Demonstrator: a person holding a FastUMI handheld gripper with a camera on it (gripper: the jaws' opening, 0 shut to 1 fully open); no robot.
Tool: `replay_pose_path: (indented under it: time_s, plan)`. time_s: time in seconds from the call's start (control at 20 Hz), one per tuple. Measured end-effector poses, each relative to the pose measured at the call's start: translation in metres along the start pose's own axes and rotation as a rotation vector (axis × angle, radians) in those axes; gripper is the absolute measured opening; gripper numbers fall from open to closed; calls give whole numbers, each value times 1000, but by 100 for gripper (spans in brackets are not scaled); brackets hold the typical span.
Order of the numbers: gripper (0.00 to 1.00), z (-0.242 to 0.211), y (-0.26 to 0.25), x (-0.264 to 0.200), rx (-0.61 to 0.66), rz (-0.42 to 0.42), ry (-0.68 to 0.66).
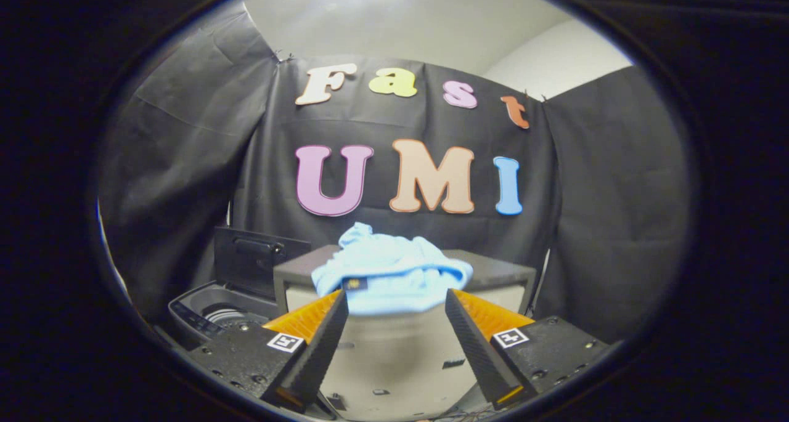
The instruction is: Put the clothes into the washing machine and then close the washing machine lid.
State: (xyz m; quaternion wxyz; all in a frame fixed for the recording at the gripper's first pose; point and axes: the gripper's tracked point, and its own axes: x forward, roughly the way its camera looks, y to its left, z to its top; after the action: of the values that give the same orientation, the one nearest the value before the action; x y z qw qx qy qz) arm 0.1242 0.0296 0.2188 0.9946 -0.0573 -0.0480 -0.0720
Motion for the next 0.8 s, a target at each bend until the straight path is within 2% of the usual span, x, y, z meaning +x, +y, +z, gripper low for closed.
replay_pose_path:
  time_s: [0.2, 0.4, 0.5, 0.7, 0.8]
  plan:
    - [97, 21, 4, 68, -2, -33, 67]
    - [97, -21, -11, 121, -21, -110, 220]
    - [97, -37, -5, 129, -13, -93, 275]
    - [92, -37, 1, 131, 88, -109, 248]
    - [66, -39, 14, 134, 86, -67, 251]
